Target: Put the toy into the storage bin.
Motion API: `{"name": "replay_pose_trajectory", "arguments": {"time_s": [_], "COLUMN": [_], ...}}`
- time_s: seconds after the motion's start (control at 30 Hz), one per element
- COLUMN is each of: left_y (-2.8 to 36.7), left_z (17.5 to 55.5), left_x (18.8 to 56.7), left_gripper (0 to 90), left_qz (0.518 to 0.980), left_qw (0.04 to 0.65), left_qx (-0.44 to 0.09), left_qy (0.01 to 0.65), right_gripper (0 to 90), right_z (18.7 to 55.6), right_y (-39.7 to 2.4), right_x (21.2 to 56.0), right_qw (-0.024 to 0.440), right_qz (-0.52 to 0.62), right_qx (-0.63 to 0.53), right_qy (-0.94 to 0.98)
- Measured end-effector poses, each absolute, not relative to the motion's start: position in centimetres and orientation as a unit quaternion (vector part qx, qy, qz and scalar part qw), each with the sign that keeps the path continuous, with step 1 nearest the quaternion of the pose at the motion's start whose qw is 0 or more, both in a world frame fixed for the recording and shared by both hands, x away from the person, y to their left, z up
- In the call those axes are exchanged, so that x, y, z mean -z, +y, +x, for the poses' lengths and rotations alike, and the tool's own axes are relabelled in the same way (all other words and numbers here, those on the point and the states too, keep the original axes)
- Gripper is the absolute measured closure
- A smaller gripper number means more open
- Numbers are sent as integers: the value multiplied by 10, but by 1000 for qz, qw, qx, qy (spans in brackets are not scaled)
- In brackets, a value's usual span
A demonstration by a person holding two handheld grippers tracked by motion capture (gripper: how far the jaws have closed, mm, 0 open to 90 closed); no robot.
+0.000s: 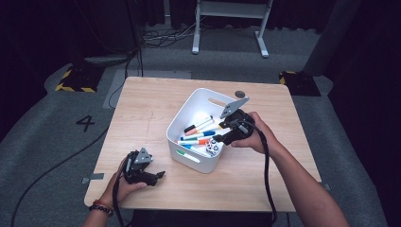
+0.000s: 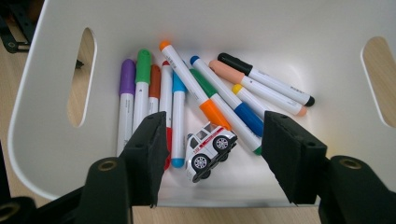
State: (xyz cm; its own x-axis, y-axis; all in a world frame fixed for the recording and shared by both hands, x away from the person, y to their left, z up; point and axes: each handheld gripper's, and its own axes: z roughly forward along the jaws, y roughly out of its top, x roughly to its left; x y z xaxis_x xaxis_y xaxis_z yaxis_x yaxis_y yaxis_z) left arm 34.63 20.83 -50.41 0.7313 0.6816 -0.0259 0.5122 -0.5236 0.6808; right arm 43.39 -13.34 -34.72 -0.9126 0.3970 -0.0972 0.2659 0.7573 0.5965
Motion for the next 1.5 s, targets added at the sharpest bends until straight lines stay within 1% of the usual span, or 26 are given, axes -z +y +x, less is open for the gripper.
{"name": "replay_pose_trajectory", "arguments": {"time_s": [0.5, 0.7, 0.9, 1.3, 1.5], "left_y": [208, 208, 208, 208, 208], "left_z": [346, 346, 346, 346, 346], "left_x": [504, 504, 504, 504, 504], "left_gripper": [155, 155, 155, 155, 154], "left_qz": [864, 864, 864, 864, 864], "left_qw": [345, 345, 345, 345, 345], "left_qx": [-123, -123, -123, -122, -122], "left_qy": [346, 345, 346, 345, 345], "right_gripper": [391, 359, 327, 294, 289], "right_z": [422, 415, 405, 393, 387], "right_y": [-161, -172, -183, -204, -213], "right_x": [340, 337, 336, 349, 359], "right_qw": [134, 148, 150, 159, 173], "right_qz": [192, 192, 190, 208, 211], "right_qx": [-324, -339, -343, -333, -320], "right_qy": [917, 909, 907, 906, 907]}}
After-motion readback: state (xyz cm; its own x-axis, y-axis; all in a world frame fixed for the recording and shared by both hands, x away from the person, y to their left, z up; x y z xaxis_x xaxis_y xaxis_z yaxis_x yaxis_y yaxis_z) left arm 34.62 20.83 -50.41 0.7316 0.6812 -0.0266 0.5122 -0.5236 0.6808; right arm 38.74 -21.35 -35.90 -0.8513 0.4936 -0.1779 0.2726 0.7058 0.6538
